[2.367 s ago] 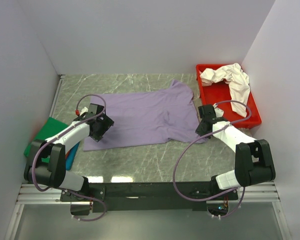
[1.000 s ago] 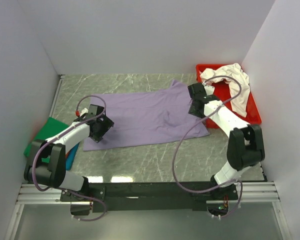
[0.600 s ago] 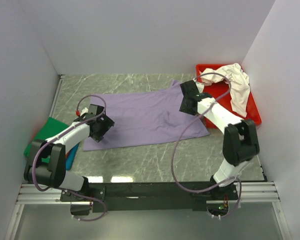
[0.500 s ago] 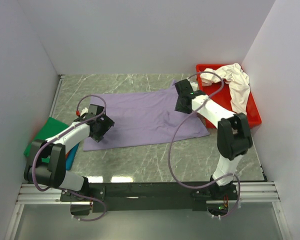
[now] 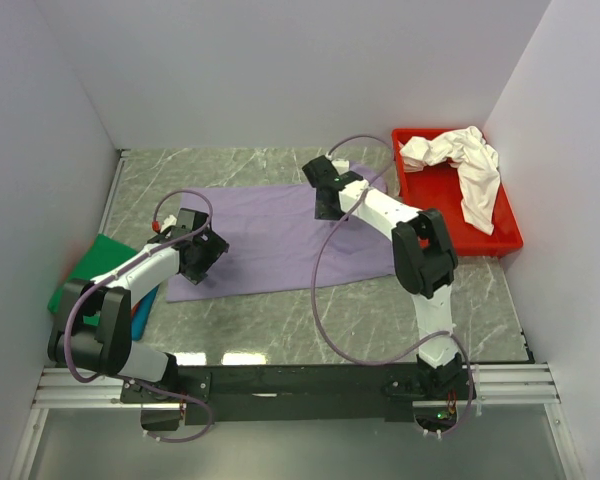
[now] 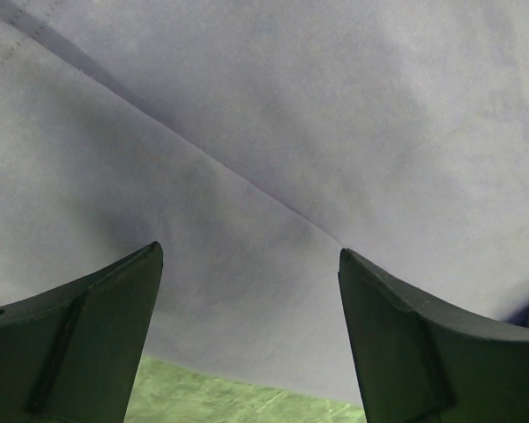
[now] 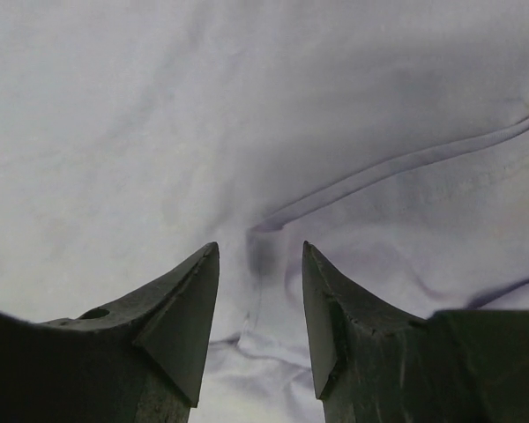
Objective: Fold and stack the t-shirts
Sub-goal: Fold the tshirt
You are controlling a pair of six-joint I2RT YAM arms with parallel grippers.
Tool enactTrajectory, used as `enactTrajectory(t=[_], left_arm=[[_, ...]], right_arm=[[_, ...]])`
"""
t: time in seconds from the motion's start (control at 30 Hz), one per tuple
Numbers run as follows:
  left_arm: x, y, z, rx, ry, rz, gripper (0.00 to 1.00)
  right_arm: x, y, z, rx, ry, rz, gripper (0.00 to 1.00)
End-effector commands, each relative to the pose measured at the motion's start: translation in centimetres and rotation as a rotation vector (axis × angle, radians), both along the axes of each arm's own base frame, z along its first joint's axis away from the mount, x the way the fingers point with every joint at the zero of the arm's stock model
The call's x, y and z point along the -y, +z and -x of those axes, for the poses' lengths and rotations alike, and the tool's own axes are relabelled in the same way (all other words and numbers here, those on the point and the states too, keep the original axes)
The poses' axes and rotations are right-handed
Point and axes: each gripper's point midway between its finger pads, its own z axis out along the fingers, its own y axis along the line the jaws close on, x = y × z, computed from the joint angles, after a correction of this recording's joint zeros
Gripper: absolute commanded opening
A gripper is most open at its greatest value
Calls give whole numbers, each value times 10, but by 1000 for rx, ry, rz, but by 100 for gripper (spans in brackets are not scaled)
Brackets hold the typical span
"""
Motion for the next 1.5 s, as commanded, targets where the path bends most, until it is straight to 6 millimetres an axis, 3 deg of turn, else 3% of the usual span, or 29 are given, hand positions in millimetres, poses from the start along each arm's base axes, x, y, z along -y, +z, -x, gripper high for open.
enactTrajectory(t=[0.0, 0.3, 0.43, 0.57, 0.77, 0.9, 1.1, 1.2, 1.3, 1.37, 1.47], left_arm=[[2, 5, -2, 22, -4, 3, 86], [0, 5, -2, 21, 3, -4, 86], [0, 4, -2, 19, 2, -1, 86], [0, 5, -2, 24, 3, -3, 86], [0, 2, 0, 19, 2, -1, 86], [-1, 1, 1, 15, 4, -2, 86], [-1, 0, 2, 12, 5, -4, 86], [-1, 0, 2, 12, 5, -6, 86], [-1, -2, 2, 7, 0, -6, 86], [-1, -2, 1, 8, 0, -5, 85], [0, -2, 2, 7, -2, -5, 85]], right_arm=[[15, -5, -4, -20, -32, 101, 49], [15, -17, -10, -30, -37, 128, 41], [19, -6, -12, 3, -56, 134, 16], [21, 22, -17, 68, -70, 122, 2], [19, 56, -18, 149, -78, 123, 0], [11, 67, -17, 181, -59, 134, 0], [-11, 57, -13, 178, 3, 174, 0], [-22, 40, -8, 141, 46, 183, 6], [-25, 25, -5, 109, 67, 186, 28], [-27, 24, -5, 111, 78, 181, 43], [-22, 31, -9, 117, 77, 170, 50]])
